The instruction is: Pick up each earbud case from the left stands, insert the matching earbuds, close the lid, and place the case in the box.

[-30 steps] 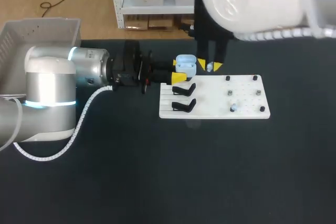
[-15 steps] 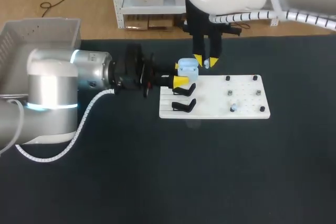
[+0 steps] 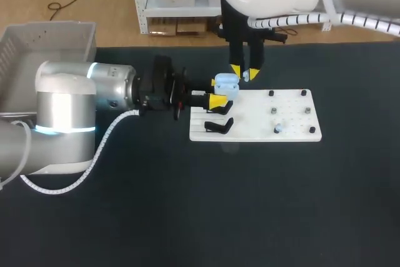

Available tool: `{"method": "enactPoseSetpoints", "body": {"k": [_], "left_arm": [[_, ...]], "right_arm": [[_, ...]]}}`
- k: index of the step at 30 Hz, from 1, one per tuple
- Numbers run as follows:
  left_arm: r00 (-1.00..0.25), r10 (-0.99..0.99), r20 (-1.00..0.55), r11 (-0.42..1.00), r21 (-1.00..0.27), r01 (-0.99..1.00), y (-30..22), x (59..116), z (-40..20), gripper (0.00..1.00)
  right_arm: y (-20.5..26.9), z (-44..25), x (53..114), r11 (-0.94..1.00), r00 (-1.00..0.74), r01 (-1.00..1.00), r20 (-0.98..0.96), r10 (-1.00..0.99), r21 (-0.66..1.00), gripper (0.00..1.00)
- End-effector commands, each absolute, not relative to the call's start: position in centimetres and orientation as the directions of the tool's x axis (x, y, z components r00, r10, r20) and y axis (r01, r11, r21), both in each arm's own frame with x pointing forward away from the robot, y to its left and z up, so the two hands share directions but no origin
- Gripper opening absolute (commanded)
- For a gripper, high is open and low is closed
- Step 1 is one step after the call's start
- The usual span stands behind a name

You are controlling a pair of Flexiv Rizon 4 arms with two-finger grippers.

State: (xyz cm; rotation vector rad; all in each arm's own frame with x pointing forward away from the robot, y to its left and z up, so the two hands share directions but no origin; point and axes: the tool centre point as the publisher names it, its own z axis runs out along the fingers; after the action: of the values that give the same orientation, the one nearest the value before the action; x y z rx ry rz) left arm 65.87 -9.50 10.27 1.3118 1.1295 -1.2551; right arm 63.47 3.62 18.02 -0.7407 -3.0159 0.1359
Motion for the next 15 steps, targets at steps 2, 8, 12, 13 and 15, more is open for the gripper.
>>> {"method": "enactPoseSetpoints", "body": {"k": [2,8,12,13,15], "left_arm": [[0.052,0.011,-0.999,-0.105,0.051,0.993,-9.83,65.63,10.26,0.00],[0.059,0.006,-0.998,-0.102,0.058,0.993,-9.83,65.67,10.23,0.00],[0.063,0.001,-0.998,-0.101,0.062,0.993,-9.76,65.74,10.18,0.00],[0.064,0.000,-0.998,-0.101,0.064,0.993,-9.75,65.75,10.16,0.00],[0.067,-0.004,-0.998,-0.103,0.067,0.992,-9.76,65.77,10.14,0.00]], "right_arm": [[3.95,18.13,63.19,0.852,-0.856,0.510,0.020,0.516,-0.121,0.00],[4.36,17.71,63.17,0.778,-0.786,0.603,0.036,0.617,-0.173,0.00],[4.55,17.48,63.23,0.736,-0.746,0.650,0.025,0.666,-0.190,0.00],[4.61,17.44,63.28,0.725,-0.735,0.662,0.024,0.678,-0.189,0.00],[4.63,17.34,63.42,0.712,-0.723,0.677,0.015,0.691,-0.187,0.00]]}}
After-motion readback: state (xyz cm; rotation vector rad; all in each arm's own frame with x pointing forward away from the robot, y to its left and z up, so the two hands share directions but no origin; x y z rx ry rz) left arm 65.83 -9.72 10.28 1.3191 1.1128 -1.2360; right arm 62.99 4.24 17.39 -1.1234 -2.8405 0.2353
